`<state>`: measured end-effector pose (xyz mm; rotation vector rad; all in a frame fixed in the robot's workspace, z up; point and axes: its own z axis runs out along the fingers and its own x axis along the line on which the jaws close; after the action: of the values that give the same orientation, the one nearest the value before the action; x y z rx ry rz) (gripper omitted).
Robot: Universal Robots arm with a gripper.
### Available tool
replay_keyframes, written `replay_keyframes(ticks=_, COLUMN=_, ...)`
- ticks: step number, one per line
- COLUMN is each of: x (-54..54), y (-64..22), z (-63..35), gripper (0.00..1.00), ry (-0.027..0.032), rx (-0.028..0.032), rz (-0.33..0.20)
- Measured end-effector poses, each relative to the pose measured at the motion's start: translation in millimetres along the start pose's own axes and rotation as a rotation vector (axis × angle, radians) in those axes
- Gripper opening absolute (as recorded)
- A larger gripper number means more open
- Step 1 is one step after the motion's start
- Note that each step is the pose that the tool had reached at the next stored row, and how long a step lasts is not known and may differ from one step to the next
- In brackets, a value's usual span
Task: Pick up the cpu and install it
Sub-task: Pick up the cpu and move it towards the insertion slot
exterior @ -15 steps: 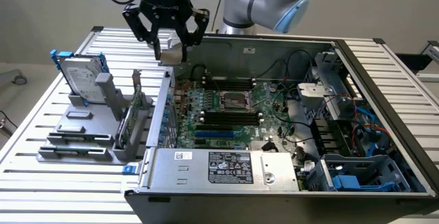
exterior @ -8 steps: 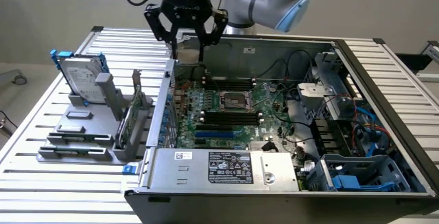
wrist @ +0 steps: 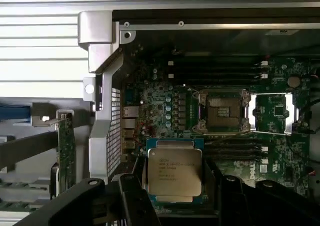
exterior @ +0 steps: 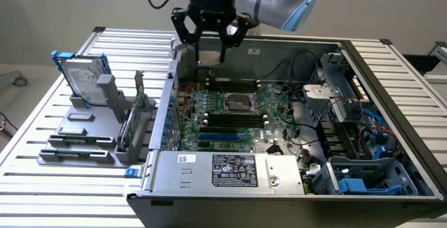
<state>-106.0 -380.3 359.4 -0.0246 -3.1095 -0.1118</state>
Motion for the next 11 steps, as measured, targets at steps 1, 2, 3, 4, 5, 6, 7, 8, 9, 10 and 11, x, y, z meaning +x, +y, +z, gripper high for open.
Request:
replay_keyframes(ticks=1, x=-4.1, y=2.6, z=1.8, gripper=0.55, ry=0.0001, rx=0.0000, rz=0.000)
replay_keyframes(ticks=2, x=-8.2, y=5.2, z=3.7, gripper=0.55, ry=0.0000, rx=-0.0001, rz=0.000)
replay_keyframes(ticks=3, x=-12.4, y=7.8, z=5.6, gripper=0.55, ry=0.0000, rx=0.0000, rz=0.000)
replay_keyframes(ticks=4, x=-16.7, y=10.4, z=7.5, gripper=0.55, ry=0.0000, rx=0.0000, rz=0.000)
replay_keyframes(ticks=5, x=-21.2, y=13.1, z=9.5, gripper=0.55, ry=0.0000, rx=0.0000, rz=0.000)
replay_keyframes(ticks=6, x=-25.5, y=15.6, z=11.3, gripper=0.55, ry=0.0000, rx=0.0000, rz=0.000)
replay_keyframes(ticks=7, x=-29.7, y=18.1, z=13.2, gripper=0.55, ry=0.0000, rx=0.0000, rz=0.000)
replay_keyframes(ticks=8, x=-34.2, y=20.5, z=15.0, gripper=0.55, ry=0.0000, rx=0.0000, rz=0.000)
replay_keyframes(ticks=9, x=-38.7, y=22.7, z=16.8, gripper=0.55, ry=0.0000, rx=0.0000, rz=0.000)
replay_keyframes(ticks=10, x=-43.1, y=24.8, z=18.6, gripper=0.55, ry=0.0000, rx=0.0000, rz=0.000)
replay_keyframes(ticks=11, x=-47.4, y=26.5, z=20.5, gripper=0.55, ry=0.0000, rx=0.0000, rz=0.000)
